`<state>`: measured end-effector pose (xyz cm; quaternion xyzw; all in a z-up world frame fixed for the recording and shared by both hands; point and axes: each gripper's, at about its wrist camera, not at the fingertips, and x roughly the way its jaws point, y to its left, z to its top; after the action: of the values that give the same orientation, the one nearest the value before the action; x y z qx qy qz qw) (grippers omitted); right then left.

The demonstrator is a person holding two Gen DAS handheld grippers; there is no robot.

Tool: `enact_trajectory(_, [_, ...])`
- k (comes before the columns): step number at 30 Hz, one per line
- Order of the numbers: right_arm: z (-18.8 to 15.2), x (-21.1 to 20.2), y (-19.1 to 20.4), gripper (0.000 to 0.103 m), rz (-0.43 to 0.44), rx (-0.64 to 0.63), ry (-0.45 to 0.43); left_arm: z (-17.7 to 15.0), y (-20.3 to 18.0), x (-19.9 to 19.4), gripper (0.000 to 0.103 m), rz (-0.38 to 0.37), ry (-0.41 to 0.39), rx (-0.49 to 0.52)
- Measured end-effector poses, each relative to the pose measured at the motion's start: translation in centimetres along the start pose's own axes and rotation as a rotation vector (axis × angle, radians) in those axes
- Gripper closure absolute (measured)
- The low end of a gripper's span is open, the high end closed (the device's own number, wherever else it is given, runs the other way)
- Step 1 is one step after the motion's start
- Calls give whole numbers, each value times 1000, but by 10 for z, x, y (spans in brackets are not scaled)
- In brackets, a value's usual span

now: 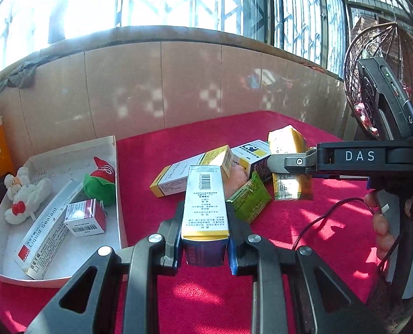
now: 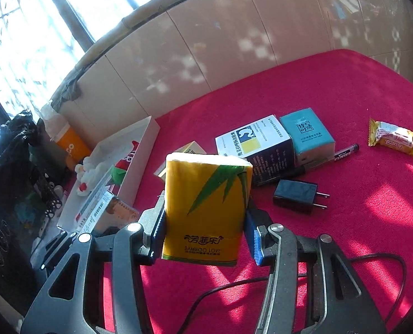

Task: Organize objects
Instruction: 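Lift both held items and carry them over the white tray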

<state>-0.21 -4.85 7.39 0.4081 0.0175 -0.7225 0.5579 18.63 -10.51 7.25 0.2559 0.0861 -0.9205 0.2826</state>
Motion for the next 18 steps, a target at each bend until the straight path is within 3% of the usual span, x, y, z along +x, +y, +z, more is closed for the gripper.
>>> enact_trajectory(18, [-4, -2, 15, 55, -12, -61, -4, 5, 16, -21, 78, 34, -76, -57])
